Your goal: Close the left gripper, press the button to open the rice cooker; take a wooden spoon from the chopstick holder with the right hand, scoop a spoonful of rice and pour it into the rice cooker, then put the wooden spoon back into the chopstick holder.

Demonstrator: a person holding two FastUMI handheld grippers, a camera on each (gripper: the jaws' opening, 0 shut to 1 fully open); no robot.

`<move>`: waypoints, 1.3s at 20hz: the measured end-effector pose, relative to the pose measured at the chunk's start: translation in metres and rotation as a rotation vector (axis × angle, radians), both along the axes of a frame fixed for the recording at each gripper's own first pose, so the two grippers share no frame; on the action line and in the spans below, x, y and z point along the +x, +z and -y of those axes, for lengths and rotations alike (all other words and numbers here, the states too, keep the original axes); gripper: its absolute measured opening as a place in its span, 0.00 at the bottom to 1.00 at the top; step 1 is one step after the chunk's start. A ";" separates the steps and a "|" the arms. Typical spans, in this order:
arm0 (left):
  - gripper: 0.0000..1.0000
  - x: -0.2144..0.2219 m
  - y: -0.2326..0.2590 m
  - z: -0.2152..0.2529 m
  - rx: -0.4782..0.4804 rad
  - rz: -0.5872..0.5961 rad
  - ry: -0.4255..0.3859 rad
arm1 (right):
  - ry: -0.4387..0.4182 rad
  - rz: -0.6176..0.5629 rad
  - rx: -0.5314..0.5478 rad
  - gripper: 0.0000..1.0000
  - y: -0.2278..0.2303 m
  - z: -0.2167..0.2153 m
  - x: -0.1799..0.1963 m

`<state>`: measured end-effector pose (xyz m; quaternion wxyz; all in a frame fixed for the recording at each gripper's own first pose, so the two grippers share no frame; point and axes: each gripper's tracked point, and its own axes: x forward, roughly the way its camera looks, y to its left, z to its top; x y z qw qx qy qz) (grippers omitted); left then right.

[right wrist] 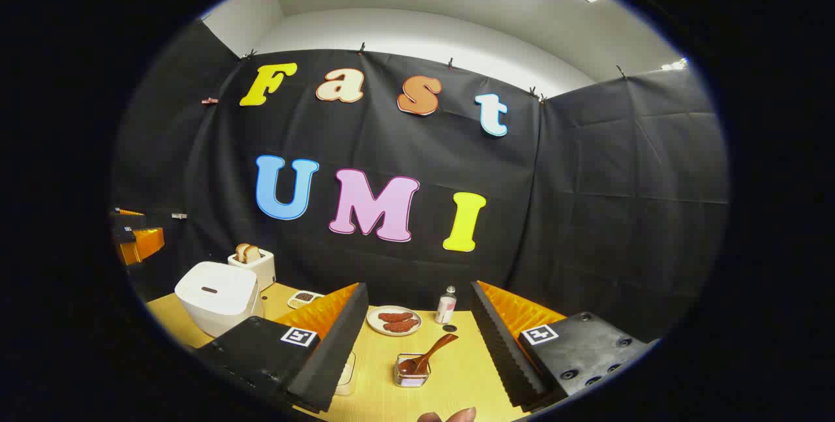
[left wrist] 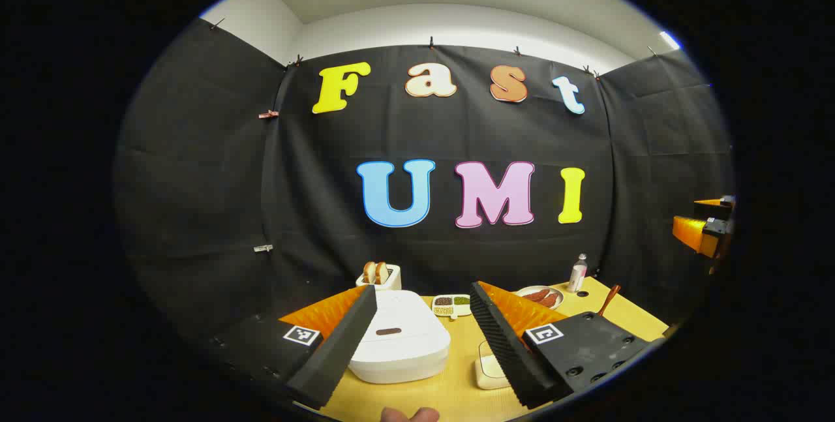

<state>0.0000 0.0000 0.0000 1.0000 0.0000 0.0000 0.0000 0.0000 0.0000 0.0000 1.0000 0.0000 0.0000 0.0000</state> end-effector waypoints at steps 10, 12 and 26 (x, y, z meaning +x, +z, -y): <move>0.98 0.002 0.001 -0.006 0.002 0.010 0.006 | -0.001 0.007 0.006 0.98 0.002 -0.008 0.000; 0.99 0.002 0.001 -0.006 0.000 0.012 0.003 | -0.003 0.008 0.004 0.98 0.003 -0.008 0.000; 0.23 0.009 0.011 0.008 -0.048 0.024 -0.141 | -0.004 0.017 -0.012 0.98 0.000 -0.009 0.003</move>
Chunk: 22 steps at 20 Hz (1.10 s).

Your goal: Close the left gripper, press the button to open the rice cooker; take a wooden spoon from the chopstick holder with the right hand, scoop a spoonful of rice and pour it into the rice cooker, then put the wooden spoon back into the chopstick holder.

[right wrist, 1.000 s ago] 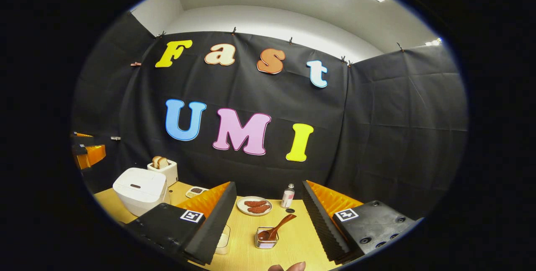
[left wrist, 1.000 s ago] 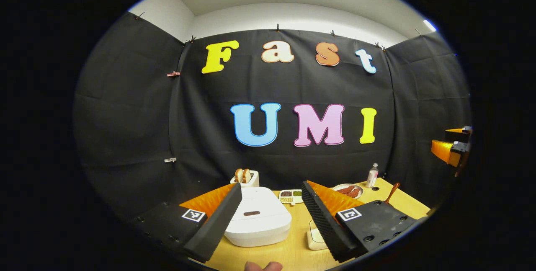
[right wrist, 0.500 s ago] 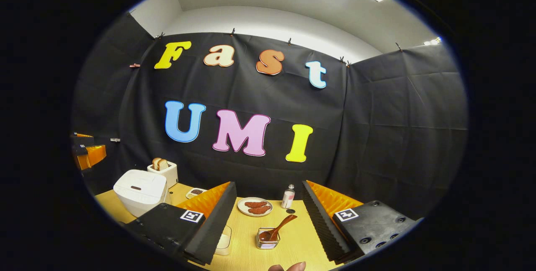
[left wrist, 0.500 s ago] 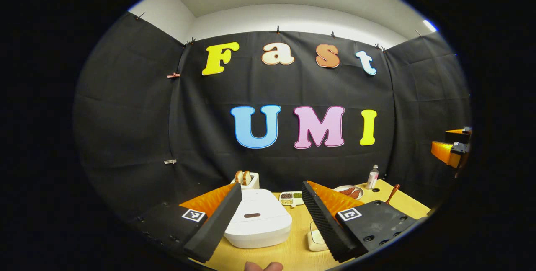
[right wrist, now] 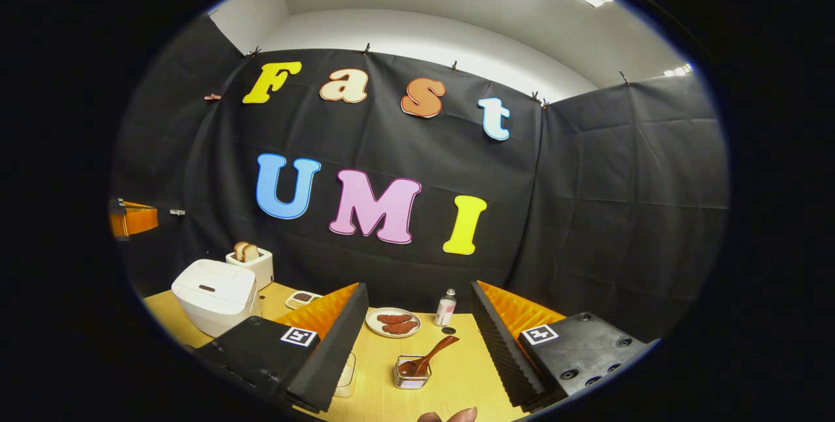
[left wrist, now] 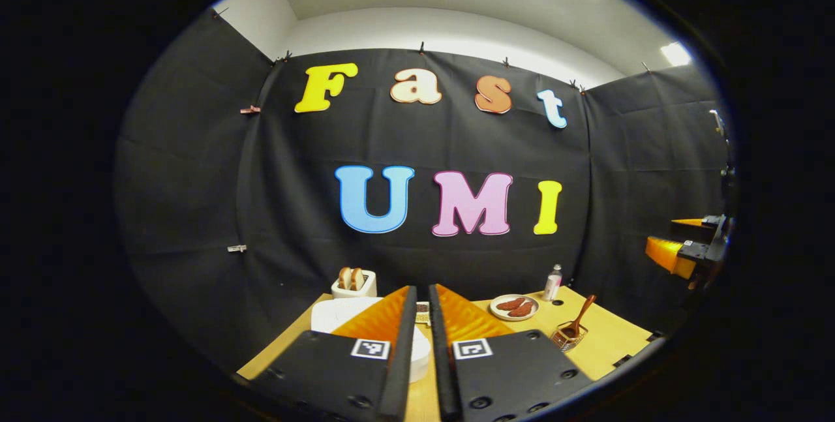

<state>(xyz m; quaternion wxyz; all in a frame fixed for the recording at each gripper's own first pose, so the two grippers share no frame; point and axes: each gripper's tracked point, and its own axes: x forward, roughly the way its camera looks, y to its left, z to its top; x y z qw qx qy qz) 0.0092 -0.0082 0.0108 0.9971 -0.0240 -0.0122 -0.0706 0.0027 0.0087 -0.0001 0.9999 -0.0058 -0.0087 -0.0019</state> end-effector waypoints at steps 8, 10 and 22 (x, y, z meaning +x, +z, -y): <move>0.07 0.060 -0.040 -0.031 -0.016 -0.154 -0.062 | 0.006 -0.003 -0.031 0.98 -0.002 -0.003 0.006; 0.06 0.080 -0.064 -0.039 -0.035 -0.234 -0.087 | 0.002 -0.002 -0.040 0.98 -0.002 -0.001 0.008; 0.07 0.177 -0.183 -0.071 -0.026 -0.530 -0.105 | -0.080 -0.045 -0.067 0.98 -0.023 0.017 0.015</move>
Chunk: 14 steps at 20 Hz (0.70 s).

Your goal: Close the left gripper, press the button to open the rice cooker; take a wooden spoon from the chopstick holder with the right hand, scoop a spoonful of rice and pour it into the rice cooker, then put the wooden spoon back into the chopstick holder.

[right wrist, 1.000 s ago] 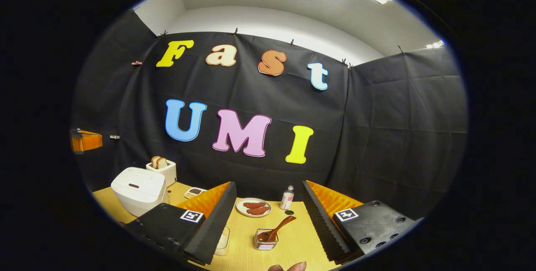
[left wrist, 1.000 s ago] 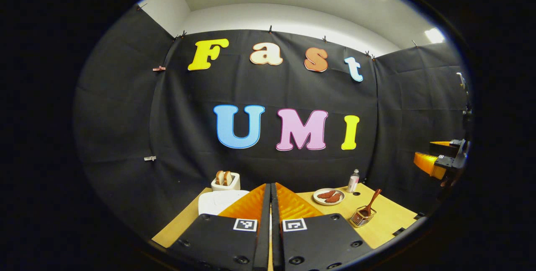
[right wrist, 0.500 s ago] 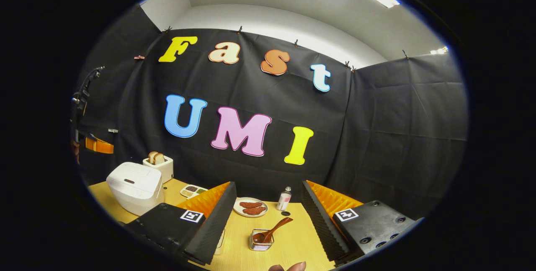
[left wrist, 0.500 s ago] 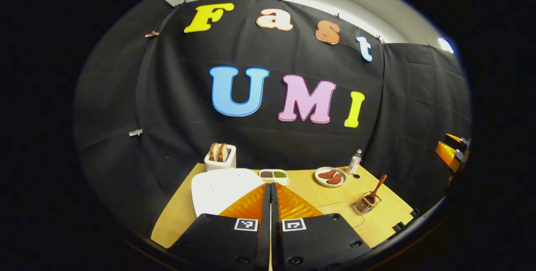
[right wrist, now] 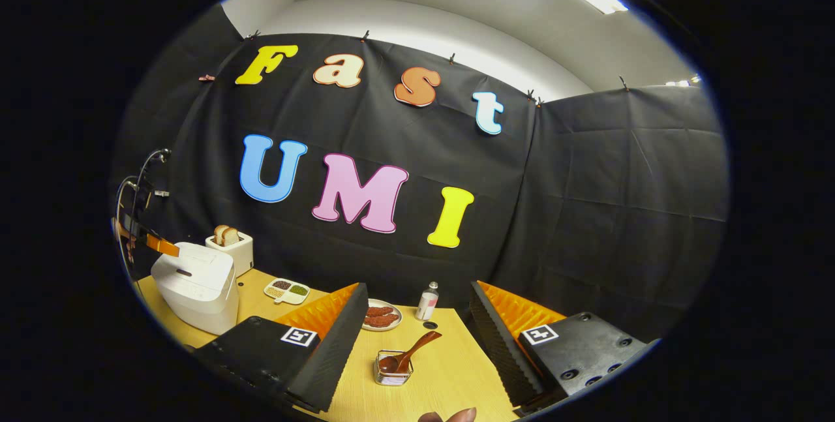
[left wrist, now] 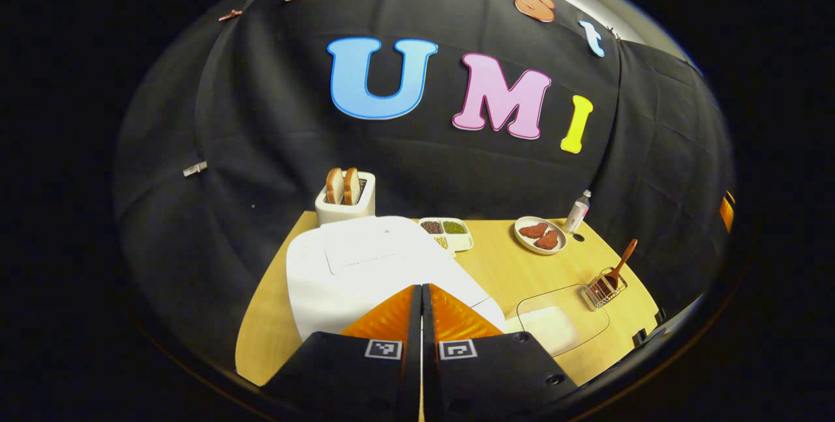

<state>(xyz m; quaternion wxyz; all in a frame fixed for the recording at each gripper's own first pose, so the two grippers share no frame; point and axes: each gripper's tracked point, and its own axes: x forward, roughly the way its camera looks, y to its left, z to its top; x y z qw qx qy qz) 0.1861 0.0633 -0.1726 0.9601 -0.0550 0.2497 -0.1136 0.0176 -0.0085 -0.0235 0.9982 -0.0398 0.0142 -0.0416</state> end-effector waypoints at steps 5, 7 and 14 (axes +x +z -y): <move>0.07 0.011 -0.037 -0.006 -0.003 -0.098 0.019 | -0.025 -0.015 -0.007 0.98 -0.006 0.006 0.003; 0.07 0.012 -0.046 -0.006 -0.003 -0.123 0.014 | -0.036 -0.022 -0.008 0.98 -0.008 0.008 0.006; 0.08 0.007 -0.053 -0.005 0.016 -0.178 0.023 | -0.037 -0.045 -0.005 0.98 -0.018 0.004 0.011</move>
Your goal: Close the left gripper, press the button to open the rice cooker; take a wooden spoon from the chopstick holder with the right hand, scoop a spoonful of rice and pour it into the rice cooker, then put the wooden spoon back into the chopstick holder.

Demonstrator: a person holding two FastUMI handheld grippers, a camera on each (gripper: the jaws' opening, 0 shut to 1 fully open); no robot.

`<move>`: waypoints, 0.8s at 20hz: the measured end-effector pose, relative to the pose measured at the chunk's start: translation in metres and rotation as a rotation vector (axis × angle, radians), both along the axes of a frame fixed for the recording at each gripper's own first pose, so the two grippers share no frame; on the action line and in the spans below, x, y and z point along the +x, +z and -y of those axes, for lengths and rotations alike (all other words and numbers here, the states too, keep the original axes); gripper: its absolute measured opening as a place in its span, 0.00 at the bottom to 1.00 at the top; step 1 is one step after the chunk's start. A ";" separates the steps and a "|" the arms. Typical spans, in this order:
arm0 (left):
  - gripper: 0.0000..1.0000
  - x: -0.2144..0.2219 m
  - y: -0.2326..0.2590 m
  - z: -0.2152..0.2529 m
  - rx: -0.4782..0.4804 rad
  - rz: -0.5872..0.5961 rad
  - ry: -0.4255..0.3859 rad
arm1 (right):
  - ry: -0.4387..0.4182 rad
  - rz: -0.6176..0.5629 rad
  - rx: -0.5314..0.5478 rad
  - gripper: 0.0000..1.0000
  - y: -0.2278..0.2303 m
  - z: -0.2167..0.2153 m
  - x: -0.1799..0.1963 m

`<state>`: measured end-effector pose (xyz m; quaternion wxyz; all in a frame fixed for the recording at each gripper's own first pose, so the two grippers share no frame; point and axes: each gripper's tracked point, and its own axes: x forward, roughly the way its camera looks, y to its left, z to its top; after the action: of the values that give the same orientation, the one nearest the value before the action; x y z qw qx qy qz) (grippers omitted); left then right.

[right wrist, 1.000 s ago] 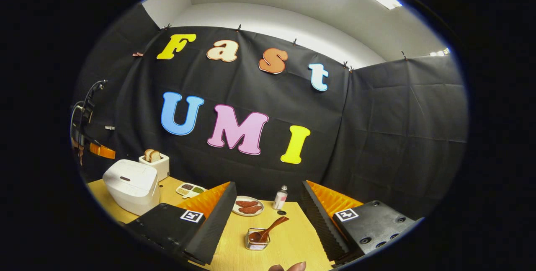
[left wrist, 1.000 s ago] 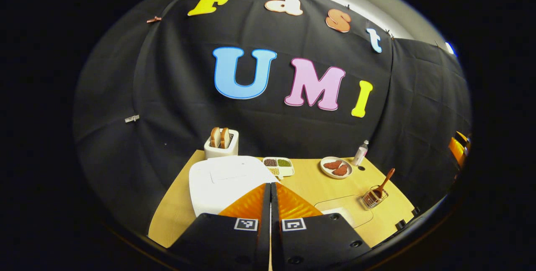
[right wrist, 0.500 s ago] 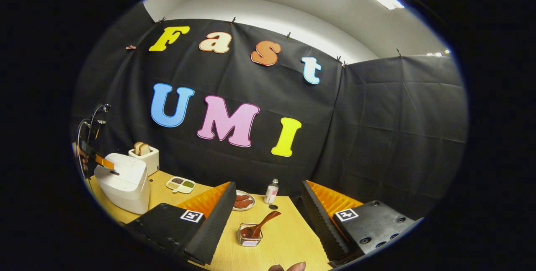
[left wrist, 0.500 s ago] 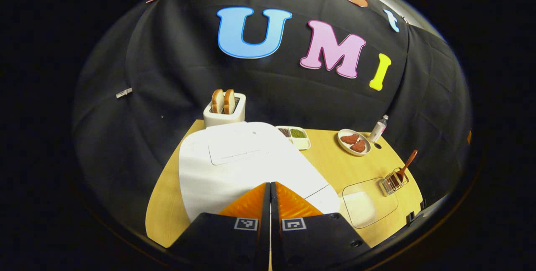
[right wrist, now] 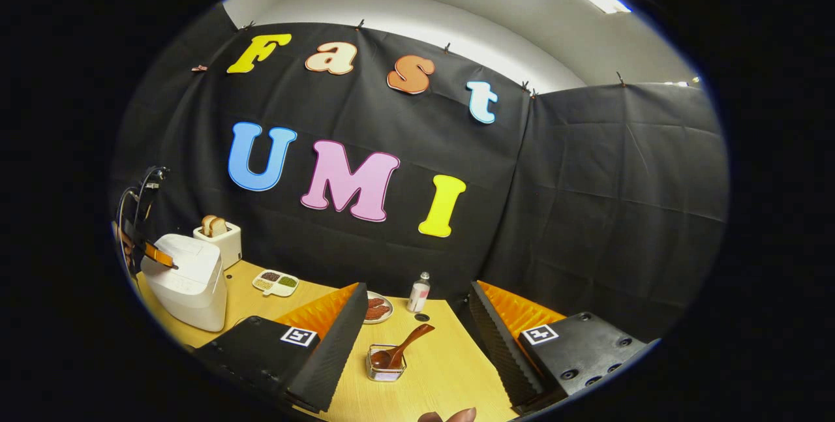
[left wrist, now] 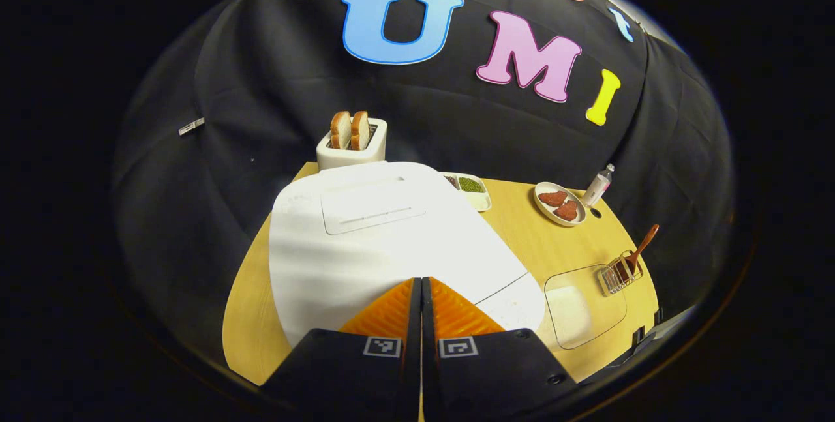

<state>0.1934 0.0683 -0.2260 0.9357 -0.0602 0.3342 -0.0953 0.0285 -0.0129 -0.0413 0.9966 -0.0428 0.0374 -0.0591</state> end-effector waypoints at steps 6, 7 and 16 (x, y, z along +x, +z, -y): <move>0.07 0.000 0.001 0.000 0.043 -0.024 -0.020 | -0.008 -0.001 0.002 0.98 -0.003 0.003 -0.003; 0.08 0.003 0.009 -0.001 0.057 0.011 -0.022 | -0.011 0.001 0.004 0.98 -0.002 0.004 -0.004; 0.08 0.012 0.166 -0.024 0.093 0.497 0.152 | 0.005 -0.022 0.028 0.98 -0.021 0.013 -0.002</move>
<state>0.2053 0.0928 -0.0597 0.9953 -0.0169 0.0925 -0.0214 0.0262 -0.0256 -0.0620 0.9968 -0.0297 0.0490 -0.0556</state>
